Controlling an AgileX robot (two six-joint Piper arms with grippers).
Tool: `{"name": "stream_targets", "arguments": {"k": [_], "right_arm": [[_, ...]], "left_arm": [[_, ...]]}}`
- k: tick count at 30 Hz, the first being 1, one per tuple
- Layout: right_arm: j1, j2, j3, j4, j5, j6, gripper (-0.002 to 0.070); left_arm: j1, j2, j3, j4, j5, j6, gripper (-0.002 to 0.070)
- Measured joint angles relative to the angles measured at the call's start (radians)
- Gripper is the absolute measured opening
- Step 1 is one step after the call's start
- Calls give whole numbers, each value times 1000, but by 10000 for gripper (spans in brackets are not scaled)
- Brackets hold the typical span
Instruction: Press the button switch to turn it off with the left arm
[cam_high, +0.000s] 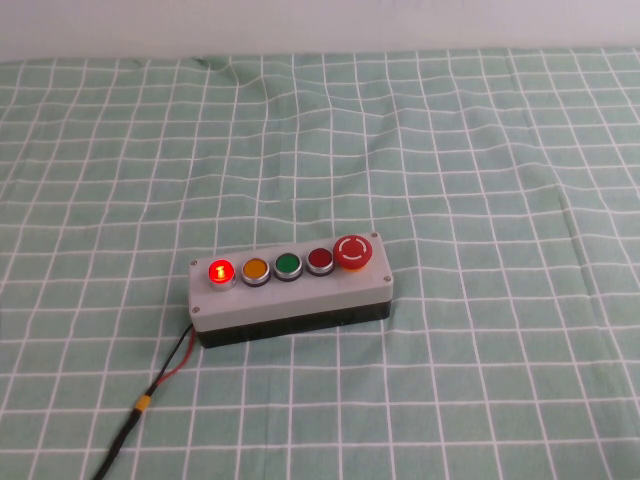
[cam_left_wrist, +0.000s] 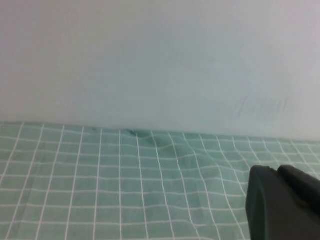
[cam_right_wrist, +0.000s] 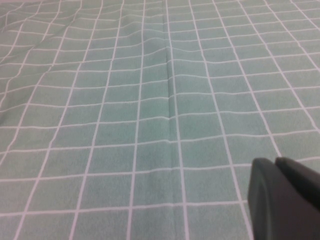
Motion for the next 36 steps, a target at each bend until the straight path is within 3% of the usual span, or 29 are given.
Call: {"name": "stream_targets", "arguments": {"k": [9,19,29,36], "right_arm": [[0,0,0,0,0,0,-17],[0,0,0,0,0,0,-17],[0,0,0,0,0,0,-17],[0,0,0,0,0,0,-17]], "left_arm": [[-7,181,0,-89,33,21,-2],[-30,492,0,-344,156,361,-2],[-139,752,0,-356,94,410,-2],[-149,846,-6,-356,44,412,-2]]}}
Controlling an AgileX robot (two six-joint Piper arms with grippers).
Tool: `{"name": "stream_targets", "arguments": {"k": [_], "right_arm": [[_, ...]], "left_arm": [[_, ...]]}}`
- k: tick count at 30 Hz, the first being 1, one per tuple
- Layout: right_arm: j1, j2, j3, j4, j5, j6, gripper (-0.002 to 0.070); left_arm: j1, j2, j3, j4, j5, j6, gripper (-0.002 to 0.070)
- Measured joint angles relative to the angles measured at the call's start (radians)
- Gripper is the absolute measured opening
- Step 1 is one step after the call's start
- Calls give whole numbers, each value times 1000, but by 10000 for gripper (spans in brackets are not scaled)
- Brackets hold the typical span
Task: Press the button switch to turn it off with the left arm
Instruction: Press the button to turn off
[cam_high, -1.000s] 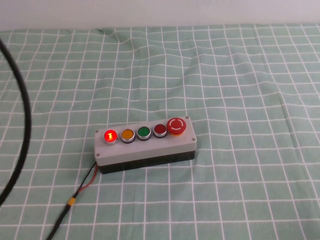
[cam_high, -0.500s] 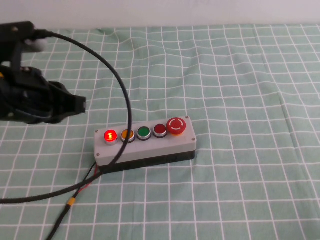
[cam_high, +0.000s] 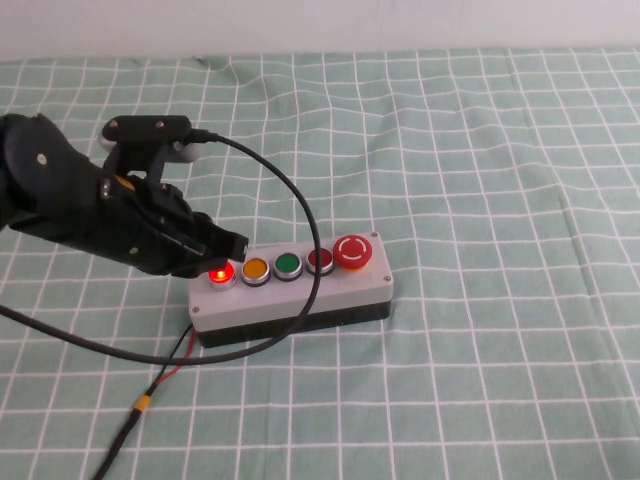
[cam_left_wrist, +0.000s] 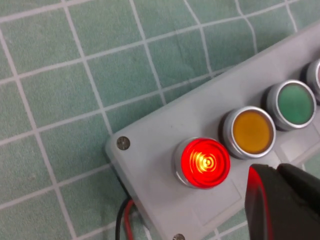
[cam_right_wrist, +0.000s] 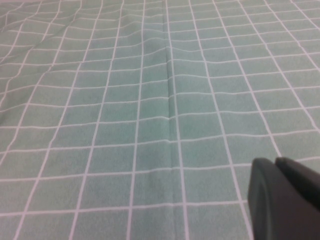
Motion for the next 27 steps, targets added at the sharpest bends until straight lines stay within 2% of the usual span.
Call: {"name": "stream_targets", "arguments": {"k": [8,27], "right_arm": [[0,0,0,0,0,0,-17],[0,0,0,0,0,0,-17]], "left_arm": [[-2,62,0,22,-62,1,-2],[-2,98,-11,69,-67,-21,-2]]}}
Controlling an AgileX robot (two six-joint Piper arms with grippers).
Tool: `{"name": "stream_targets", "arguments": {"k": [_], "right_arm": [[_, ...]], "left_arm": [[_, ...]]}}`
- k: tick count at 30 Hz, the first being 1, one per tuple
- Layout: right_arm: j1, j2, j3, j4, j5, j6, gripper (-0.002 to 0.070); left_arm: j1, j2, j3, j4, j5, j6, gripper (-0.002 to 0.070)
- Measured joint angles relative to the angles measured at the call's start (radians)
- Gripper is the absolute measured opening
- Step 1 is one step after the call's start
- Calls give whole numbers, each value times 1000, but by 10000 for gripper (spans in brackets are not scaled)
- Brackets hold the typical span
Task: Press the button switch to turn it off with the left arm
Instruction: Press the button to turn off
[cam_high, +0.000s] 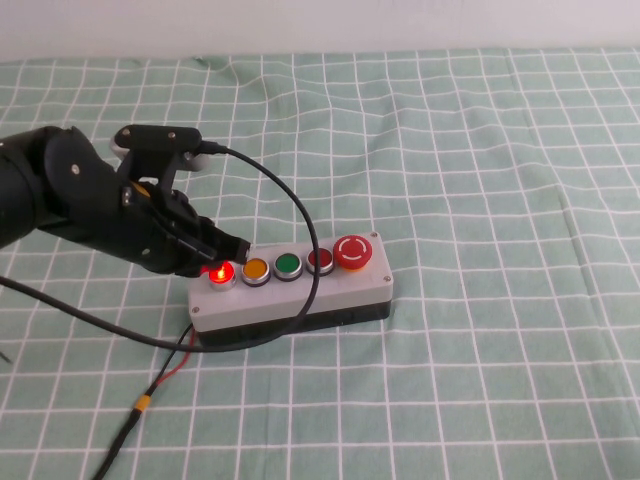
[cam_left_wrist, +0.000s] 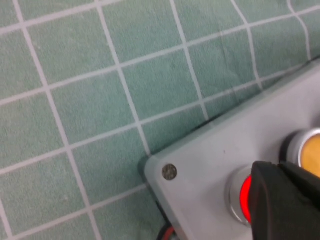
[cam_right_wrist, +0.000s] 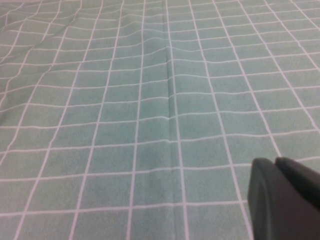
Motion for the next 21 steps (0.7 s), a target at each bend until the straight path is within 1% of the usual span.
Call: {"name": "stream_targets", "arguments": {"k": [13,17,21], "right_arm": [[0,0,0,0,0,0,-17],[0,0,0,0,0,0,-17],[0,0,0,0,0,0,-17]], "left_arm": [[0,20,-16,-9,-13,-3,-2],[0,-44,-3,7,16,-5,-2],[-3,-183,2,11,35,-5,-2]]}}
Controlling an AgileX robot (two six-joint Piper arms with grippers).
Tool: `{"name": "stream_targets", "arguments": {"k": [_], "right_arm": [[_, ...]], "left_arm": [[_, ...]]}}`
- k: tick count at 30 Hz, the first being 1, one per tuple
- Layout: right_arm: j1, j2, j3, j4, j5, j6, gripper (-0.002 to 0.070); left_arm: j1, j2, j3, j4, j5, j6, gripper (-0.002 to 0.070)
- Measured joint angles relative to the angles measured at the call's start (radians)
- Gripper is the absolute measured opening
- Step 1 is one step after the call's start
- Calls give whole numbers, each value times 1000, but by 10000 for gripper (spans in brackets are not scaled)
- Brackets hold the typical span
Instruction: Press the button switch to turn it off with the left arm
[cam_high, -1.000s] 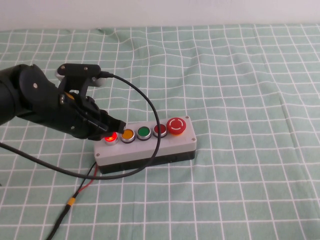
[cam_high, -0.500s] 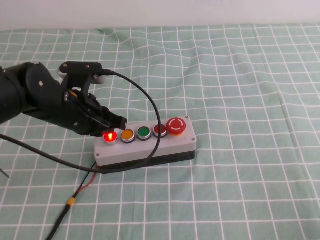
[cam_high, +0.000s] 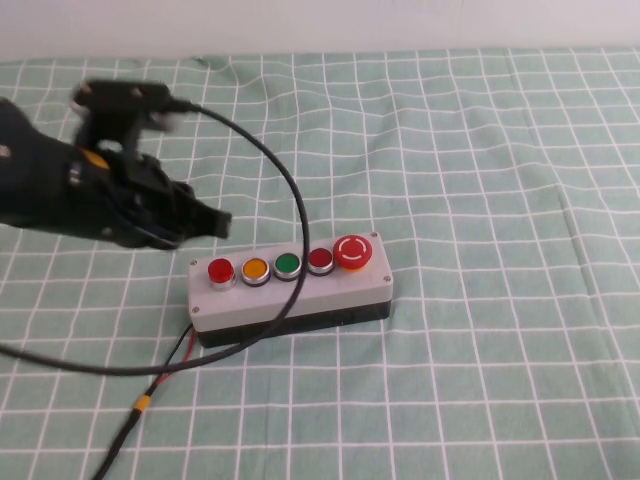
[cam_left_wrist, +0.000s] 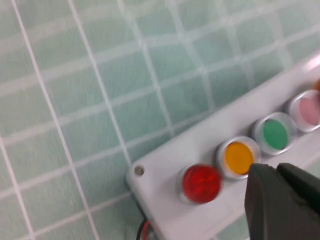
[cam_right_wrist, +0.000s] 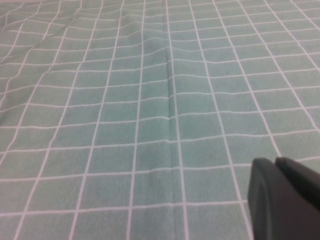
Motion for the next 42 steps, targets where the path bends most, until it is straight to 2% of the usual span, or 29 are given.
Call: {"name": "stream_targets", "arguments": {"k": [10,19,30,36,42], "right_arm": [[0,0,0,0,0,0,-17],[0,0,0,0,0,0,-17],[0,0,0,0,0,0,-17],[0,0,0,0,0,0,-17],[0,0,0,0,0,0,-17]], "left_arm": [[-1,-429,0,-1,14,-9,-2],[-1,-689,9,30,166,-43,-2],[-1,-993,272,156,229,-189,-2],[-1,-1166,416,176,235,-204,-2],[-1,-1216,448,176,240,-205,-2]]}}
